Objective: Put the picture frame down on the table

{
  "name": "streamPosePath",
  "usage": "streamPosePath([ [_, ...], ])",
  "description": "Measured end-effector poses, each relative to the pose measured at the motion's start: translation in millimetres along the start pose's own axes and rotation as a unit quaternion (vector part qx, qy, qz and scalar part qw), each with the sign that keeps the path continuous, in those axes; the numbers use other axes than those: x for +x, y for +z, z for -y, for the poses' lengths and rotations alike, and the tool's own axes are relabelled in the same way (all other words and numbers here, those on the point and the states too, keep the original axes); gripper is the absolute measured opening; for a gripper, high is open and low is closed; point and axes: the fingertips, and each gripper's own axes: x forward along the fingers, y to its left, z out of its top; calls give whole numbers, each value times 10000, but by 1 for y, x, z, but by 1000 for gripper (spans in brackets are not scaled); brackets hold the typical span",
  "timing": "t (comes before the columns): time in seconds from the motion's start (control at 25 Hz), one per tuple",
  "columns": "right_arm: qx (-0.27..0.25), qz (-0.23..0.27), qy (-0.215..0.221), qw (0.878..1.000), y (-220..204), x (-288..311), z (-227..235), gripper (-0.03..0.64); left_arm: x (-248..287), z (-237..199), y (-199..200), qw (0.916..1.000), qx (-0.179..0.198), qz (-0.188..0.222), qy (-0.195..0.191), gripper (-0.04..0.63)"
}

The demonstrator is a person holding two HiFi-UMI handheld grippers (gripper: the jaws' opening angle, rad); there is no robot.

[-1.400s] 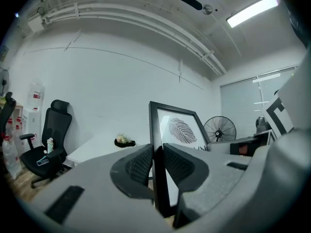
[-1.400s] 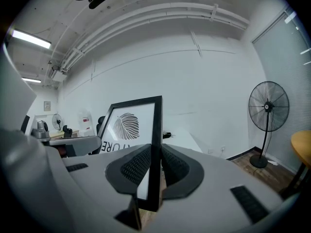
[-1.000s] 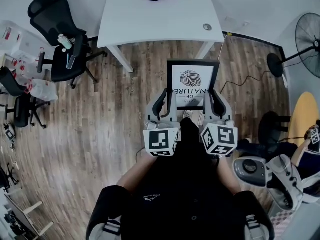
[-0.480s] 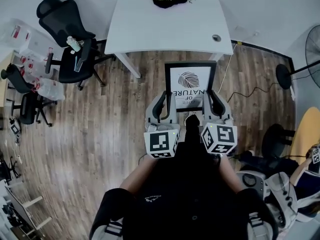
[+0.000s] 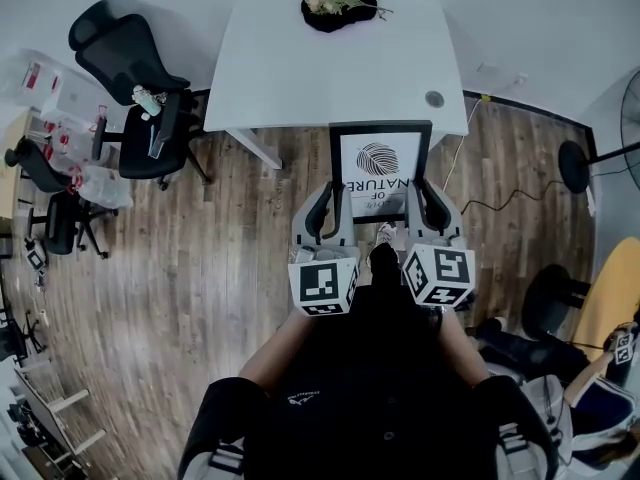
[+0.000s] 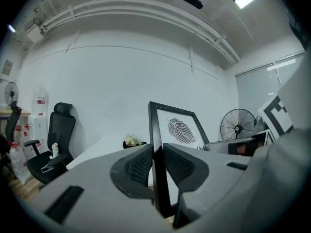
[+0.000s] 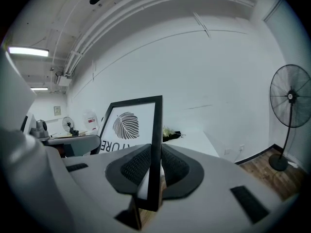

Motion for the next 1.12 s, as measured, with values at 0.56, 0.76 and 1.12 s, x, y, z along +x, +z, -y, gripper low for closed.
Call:
streamPosePath([
  [0.56,-25,-43,583,9983,42,93,71,66,106,17,22,9981,-10,31,614,74],
  [0.76,-147,-37,913,9957,56,122,83,66,131,17,29,9953,-79,127,956,74],
  [1.12,-232,-155,1102,9935,59,149,91,66,154,11,26,9929,-162,76,1173,74],
])
